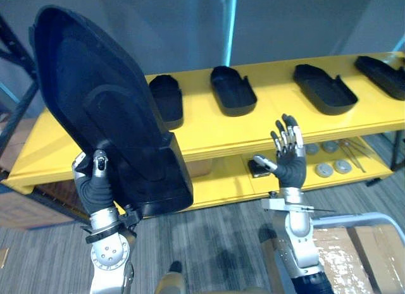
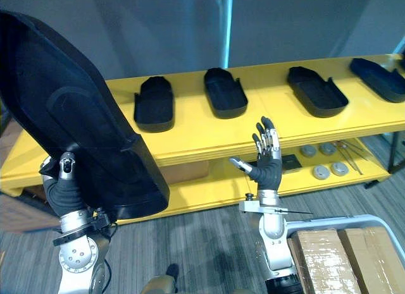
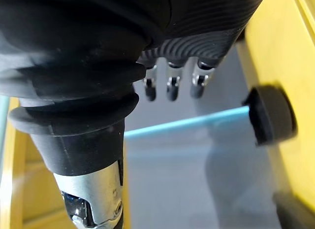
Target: Walk over and take plastic housings, then place them on the shelf
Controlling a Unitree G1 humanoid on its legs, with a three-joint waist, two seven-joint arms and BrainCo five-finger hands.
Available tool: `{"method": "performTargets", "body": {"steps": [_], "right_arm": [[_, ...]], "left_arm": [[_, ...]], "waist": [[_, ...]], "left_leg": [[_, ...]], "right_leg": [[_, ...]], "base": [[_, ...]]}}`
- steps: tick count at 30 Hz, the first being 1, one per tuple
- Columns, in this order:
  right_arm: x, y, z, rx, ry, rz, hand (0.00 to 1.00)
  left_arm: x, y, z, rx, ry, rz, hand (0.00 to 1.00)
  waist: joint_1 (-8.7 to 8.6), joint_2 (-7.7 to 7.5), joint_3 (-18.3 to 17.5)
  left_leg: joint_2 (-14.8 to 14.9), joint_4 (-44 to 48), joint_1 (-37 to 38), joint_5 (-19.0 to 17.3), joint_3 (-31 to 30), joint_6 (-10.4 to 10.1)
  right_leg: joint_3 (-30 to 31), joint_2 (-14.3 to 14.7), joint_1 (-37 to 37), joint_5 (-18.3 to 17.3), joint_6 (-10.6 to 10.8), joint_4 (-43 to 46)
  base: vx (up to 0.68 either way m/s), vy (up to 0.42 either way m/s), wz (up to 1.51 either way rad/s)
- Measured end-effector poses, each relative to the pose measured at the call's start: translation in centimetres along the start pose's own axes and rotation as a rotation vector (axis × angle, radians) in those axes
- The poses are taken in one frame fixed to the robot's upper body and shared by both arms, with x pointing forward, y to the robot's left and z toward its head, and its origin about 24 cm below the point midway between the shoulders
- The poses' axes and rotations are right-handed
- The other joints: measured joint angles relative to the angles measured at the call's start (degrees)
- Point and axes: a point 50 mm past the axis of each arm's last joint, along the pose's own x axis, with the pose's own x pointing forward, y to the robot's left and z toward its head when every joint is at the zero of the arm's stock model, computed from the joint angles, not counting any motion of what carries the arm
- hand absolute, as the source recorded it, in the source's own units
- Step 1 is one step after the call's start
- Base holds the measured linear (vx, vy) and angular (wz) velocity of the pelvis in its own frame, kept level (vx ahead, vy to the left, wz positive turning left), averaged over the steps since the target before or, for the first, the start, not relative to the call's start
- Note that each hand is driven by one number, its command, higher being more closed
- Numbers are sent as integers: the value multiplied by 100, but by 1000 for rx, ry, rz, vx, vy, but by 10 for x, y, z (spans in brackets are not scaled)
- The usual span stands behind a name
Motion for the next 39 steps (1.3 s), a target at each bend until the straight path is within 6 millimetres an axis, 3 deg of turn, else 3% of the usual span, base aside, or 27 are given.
{"method": "performTargets", "body": {"steps": [2,3,5,7,8,9,10,12,14,15,17,18,20,21,24,27,30,34,36,37,39], "right_arm": [[-1,-6,2,-20,-3,-21,0],[0,-9,2,-37,4,-21,0],[1,-9,2,-36,4,-19,0],[0,-9,0,-35,16,-20,0],[-1,-12,-3,-43,30,-27,0],[-1,-13,-5,-50,38,-24,0],[-1,-13,-8,-51,47,-21,0],[-2,-10,-19,-36,88,-28,0],[-1,-5,-28,-8,118,-23,0],[-2,-3,-31,12,134,-34,0],[-9,2,-35,44,147,-71,0],[-12,5,-35,54,143,-85,0],[-19,7,-37,27,158,-100,0],[-23,8,-38,13,165,-111,0],[-23,5,-28,-32,117,-136,0],[-21,4,-25,-37,109,-146,0],[-19,1,-24,-46,110,-148,0],[-20,-4,-20,-30,104,-127,0],[-25,-7,-20,-31,118,-113,0],[-27,-8,-20,-39,126,-93,0],[-31,-14,-20,-68,138,-65,0]], "left_arm": [[-1,-6,-1,-42,14,-26,100],[-2,-10,-2,-64,24,-39,100],[-3,-11,-2,-74,28,-45,100],[-4,-14,-2,-81,31,-50,100],[-5,-16,-4,-87,42,-58,100],[-6,-17,-8,-90,63,-59,100],[-7,-16,-12,-87,78,-56,100],[-6,-15,-23,-76,126,-52,100],[-11,-10,-31,-51,173,-51,100],[-14,-8,-32,-43,188,-59,100],[-14,-7,-33,-22,189,-112,100],[-13,-10,-32,-14,177,-150,100],[-12,-12,-31,13,163,-207,100],[-11,-12,-31,21,158,-246,100],[-1,-22,-27,-2,110,-311,100],[4,-31,-26,-49,98,-331,100],[0,-36,-27,-65,117,-336,100],[-1,-37,-29,-66,144,-298,100],[-3,-35,-31,-62,169,-260,100],[-6,-32,-36,-52,194,-229,100],[-12,-30,-47,-41,253,-205,100]], "waist": [[-47,-17,51],[31,27,26],[26,62,-2],[-29,77,-5],[-40,92,-14],[-46,152,-48],[-39,175,-63],[-46,-51,70],[-29,-28,158],[-24,-50,171],[3,-101,168],[-15,-101,162],[-25,-7,218],[-72,-40,198],[-225,-75,128],[-301,-21,76],[-318,-10,72],[-395,-6,75],[-394,32,101],[-354,60,123],[-371,256,207]], "left_leg": [[331,371,-163,-154,843,-179],[398,767,-206,-153,961,-181],[500,1242,-176,-155,926,-179],[675,1370,-84,-131,917,-214],[854,1370,-21,-25,877,-318],[838,1340,11,-44,601,-695],[752,1367,68,-178,586,-824],[434,1784,-75,-504,563,-808],[440,2545,-327,-1207,543,-1122],[398,2829,-399,-1410,561,-1084],[201,3101,-575,-1692,607,-989],[146,3080,-651,-1706,576,-958],[124,2732,-554,-1557,533,-860],[84,2260,-395,-1287,447,-824],[-41,1155,-132,-575,250,-865],[-33,309,64,-42,346,-936],[156,-465,617,243,656,-1066],[363,-216,532,-4,797,-1076],[521,622,216,-470,812,-895],[580,1170,101,-742,864,-617],[627,1831,-39,-813,910,-493]], "right_leg": [[-411,-113,156,17,26,-82],[-518,-228,211,10,37,-62],[-535,-429,220,8,63,9],[-505,-653,210,35,239,61],[-462,-832,187,26,485,139],[-333,-999,85,-24,750,300],[-250,-1076,23,-52,801,378],[102,-1367,-58,-137,731,512],[170,-1459,-7,-159,875,542],[188,-1531,52,-152,883,505],[283,-1711,43,-60,704,452],[316,-1713,-25,245,430,510],[489,-1515,-296,373,316,788],[641,-1123,-334,208,501,731],[641,-328,-348,277,476,-197],[779,-269,-588,455,544,-141],[983,-63,-658,467,531,57],[1083,96,-677,485,489,48],[1071,176,-606,375,323,46],[1074,193,-528,204,274,52],[1054,195,-393,11,253,153]], "base": [[-82,61,128],[-60,95,73],[-25,210,25],[-30,287,7],[-17,352,1],[-11,397,-8],[11,418,-5],[-23,370,1],[-109,384,-2],[-101,438,-4],[-51,365,7],[-16,212,21],[-20,218,22],[8,123,36],[67,-29,49],[91,-49,-1],[50,-69,-40],[5,-56,-25],[38,-82,-16],[71,-107,-23],[48,-84,0]]}}
